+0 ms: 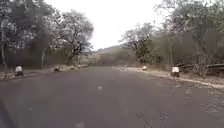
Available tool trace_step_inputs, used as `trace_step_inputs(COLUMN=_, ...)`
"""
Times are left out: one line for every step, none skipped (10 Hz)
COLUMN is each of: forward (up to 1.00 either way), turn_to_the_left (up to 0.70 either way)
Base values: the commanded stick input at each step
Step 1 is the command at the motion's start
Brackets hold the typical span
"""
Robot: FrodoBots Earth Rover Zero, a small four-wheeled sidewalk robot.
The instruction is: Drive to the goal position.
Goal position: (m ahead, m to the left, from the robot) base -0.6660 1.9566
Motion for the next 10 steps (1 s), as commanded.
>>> trace_step_inputs(forward=1.0, turn_to_the_left=0.0)
trace_step_inputs(forward=0.0, turn_to_the_left=0.0)
trace_step_inputs(forward=0.0, turn_to_the_left=0.0)
trace_step_inputs(forward=0.0, turn_to_the_left=0.0)
trace_step_inputs(forward=0.0, turn_to_the_left=0.0)
trace_step_inputs(forward=0.0, turn_to_the_left=0.0)
trace_step_inputs(forward=0.0, turn_to_the_left=0.0)
trace_step_inputs(forward=0.0, turn_to_the_left=0.0)
trace_step_inputs(forward=0.0, turn_to_the_left=0.0)
trace_step_inputs(forward=0.0, turn_to_the_left=0.02)
